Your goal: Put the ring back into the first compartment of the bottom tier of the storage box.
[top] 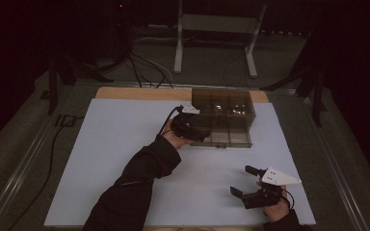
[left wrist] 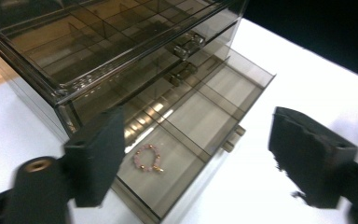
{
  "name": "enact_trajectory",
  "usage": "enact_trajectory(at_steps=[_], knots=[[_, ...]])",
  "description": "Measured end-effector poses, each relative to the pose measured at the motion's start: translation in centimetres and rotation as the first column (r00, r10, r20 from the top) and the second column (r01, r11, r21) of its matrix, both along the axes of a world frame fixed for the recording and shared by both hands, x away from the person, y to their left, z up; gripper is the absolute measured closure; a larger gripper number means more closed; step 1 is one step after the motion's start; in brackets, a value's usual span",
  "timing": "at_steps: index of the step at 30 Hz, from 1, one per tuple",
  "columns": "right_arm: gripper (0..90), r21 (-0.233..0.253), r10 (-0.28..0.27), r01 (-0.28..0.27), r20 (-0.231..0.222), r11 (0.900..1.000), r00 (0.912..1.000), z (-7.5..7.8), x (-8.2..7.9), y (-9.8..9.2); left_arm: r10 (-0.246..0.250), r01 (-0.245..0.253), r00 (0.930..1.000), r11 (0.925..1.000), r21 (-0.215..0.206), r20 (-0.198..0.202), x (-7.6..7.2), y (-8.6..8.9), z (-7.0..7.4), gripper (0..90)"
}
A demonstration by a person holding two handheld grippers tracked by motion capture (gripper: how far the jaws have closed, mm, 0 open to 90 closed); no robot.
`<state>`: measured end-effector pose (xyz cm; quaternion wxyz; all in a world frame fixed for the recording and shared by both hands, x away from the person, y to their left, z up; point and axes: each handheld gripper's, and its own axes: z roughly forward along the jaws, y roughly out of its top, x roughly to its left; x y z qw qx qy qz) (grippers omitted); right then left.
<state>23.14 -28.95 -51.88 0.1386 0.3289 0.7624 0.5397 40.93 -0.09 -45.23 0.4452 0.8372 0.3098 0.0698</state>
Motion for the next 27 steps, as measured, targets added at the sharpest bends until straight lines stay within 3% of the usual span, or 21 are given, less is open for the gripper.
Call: enact_trajectory(at_steps=[4, 8, 15, 22, 25, 27], knots=[[0.0, 0.001, 0.001, -0.001, 0.001, 1.000, 1.0000, 0.0, 0.0, 0.0, 0.000, 0.000, 1.0000, 0.9999, 0.012, 0.005, -0.2, 0.1, 0.4, 15.9], [0.0, 0.001, 0.002, -0.002, 0.000, 1.000, 1.0000, 0.0, 0.0, 0.0, -0.019, 0.019, 0.9998, 0.9997, 0.012, -0.004, -0.5, 0.0, 0.6, 9.7], [0.0, -0.001, 0.002, -0.002, 0.000, 1.000, 1.0000, 0.0, 0.0, 0.0, -0.010, 0.011, 0.9998, 0.9997, 0.022, -0.017, -0.8, -0.2, 0.9, 9.6], [0.0, -0.012, 0.004, -0.004, -0.001, 1.000, 1.0000, 0.0, 0.0, 0.2, -0.014, 0.012, 0.9993, 0.9982, 0.059, 0.034, -1.6, 0.4, 1.3, 9.6], [0.0, -0.014, 0.002, -0.002, -0.001, 1.000, 1.0000, 0.0, 0.0, 0.2, 0.014, -0.017, 0.9994, 0.9965, 0.081, 0.032, -1.7, 0.7, 1.6, 9.6], [0.0, -0.012, 0.002, -0.002, 0.000, 1.000, 1.0000, 0.0, -0.1, 0.2, 0.008, -0.011, 0.9992, 0.9968, 0.079, 0.038, -1.8, 1.0, 1.7, 9.6]])
